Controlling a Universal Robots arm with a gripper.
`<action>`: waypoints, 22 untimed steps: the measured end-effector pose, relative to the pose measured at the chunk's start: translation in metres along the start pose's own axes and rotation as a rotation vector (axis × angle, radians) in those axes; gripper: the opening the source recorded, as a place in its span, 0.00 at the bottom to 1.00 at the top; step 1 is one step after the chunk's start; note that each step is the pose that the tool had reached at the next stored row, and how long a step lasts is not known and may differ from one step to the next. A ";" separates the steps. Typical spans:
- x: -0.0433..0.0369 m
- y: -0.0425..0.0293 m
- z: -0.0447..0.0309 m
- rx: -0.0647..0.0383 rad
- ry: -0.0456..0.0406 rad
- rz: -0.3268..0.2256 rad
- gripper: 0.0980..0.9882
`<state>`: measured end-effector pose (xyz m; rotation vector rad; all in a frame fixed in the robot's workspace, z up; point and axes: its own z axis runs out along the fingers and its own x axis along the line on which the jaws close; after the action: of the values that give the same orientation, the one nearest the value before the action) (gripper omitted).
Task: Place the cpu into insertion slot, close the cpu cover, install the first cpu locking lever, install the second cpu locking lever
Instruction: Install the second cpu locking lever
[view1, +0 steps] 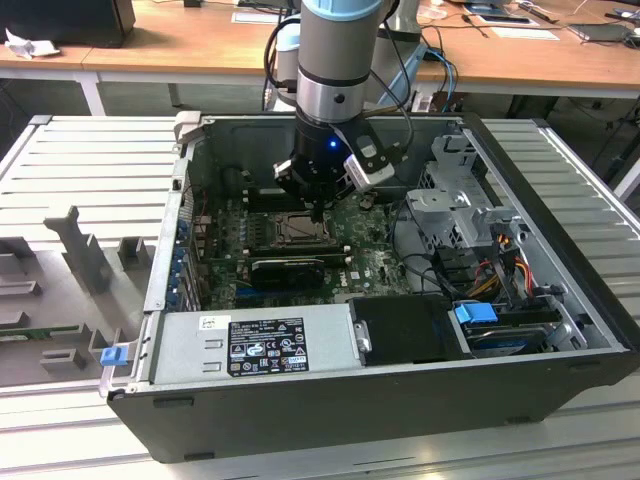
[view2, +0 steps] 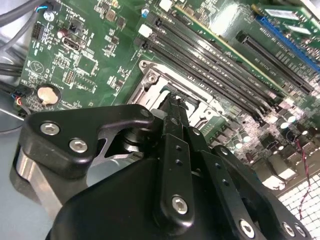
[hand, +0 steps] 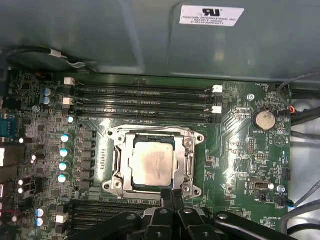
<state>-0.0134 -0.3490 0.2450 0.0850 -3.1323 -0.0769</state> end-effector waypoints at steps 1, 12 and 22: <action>0.0001 -0.0015 -0.0002 0.000 0.0000 0.000 0.01; 0.0007 -0.0110 -0.0078 0.000 -0.0001 0.000 0.01; 0.0087 -0.0301 -0.0049 -0.053 -0.0018 -0.022 0.01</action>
<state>-0.0204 -0.3798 0.2484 0.1189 -3.1289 -0.1598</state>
